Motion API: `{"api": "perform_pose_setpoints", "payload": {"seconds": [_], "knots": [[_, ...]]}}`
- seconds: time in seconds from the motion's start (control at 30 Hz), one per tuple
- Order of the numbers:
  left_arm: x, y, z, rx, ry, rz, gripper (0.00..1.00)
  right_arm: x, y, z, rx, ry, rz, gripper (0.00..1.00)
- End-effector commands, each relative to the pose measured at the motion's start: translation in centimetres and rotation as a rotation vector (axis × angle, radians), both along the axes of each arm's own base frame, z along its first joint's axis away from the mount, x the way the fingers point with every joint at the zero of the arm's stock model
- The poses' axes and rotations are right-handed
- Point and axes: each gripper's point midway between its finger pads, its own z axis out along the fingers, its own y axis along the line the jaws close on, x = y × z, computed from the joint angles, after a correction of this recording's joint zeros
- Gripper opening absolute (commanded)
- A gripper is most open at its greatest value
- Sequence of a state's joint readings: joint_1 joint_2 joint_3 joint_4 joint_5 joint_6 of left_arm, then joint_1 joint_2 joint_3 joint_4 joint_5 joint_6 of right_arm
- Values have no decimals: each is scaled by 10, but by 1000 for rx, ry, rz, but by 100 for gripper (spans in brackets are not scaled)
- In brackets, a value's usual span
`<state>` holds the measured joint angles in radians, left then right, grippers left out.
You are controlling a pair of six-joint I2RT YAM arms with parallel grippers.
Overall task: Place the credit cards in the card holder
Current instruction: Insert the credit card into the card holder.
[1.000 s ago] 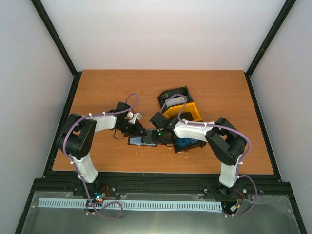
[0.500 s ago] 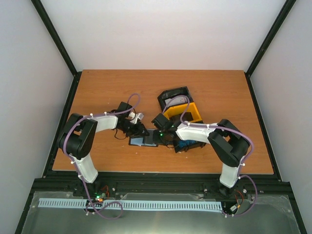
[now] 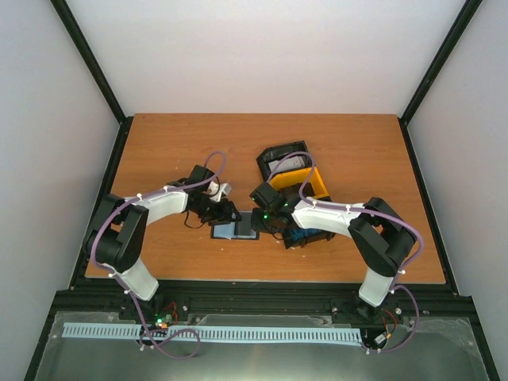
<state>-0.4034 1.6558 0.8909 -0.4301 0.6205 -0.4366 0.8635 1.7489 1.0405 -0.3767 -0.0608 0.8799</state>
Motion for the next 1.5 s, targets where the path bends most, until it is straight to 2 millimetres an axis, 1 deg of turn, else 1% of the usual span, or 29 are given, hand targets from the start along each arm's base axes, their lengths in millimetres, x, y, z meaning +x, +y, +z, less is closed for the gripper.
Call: {"api": "perform_pose_setpoints", "payload": {"seconds": [0.0,0.1,0.17,0.2,0.3,0.4,0.47,0.5,0.63,0.87,0.9,1.0,1.17,1.23,1.37,1.47], "knots": [[-9,5,-11,29,44,23,50,2,-1,-3,-7,2,-4,18],[-10,4,-16,20,61,24,47,0,-3,-10,-27,23,-7,16],[-10,2,-17,9,64,26,46,0,-8,-16,-80,41,-14,11],[-11,1,-18,4,68,26,46,-1,-12,-21,-109,50,-16,10],[-11,-1,-19,-11,74,23,44,-2,-19,-24,-144,50,-25,7],[-10,-2,-19,-14,77,21,40,-2,-24,-25,-171,51,-33,6],[-10,-3,-18,-20,79,19,34,-3,-27,-28,-192,56,-32,6],[-10,-4,-18,-22,78,19,31,-3,-27,-30,-199,62,-28,6],[-11,-8,-17,-27,80,7,28,-5,-24,-36,-204,88,-13,5],[-21,-32,-16,-40,75,-82,29,-4,-14,-36,-170,95,5,5],[-21,-34,-15,-40,70,-87,29,-4,-13,-36,-166,95,6,5],[-16,-31,-13,-9,43,-77,30,-5,-14,-37,-168,97,4,6],[-9,-20,-12,74,3,-54,33,-4,-19,-32,-173,75,-15,6],[-6,-17,-6,87,-18,-46,37,-1,-21,-26,-168,51,-24,6],[2,-15,14,89,-87,-26,45,6,-20,-4,-131,-13,-32,9],[9,-15,32,82,-154,-19,52,8,-19,22,-86,-62,-29,12]]}}
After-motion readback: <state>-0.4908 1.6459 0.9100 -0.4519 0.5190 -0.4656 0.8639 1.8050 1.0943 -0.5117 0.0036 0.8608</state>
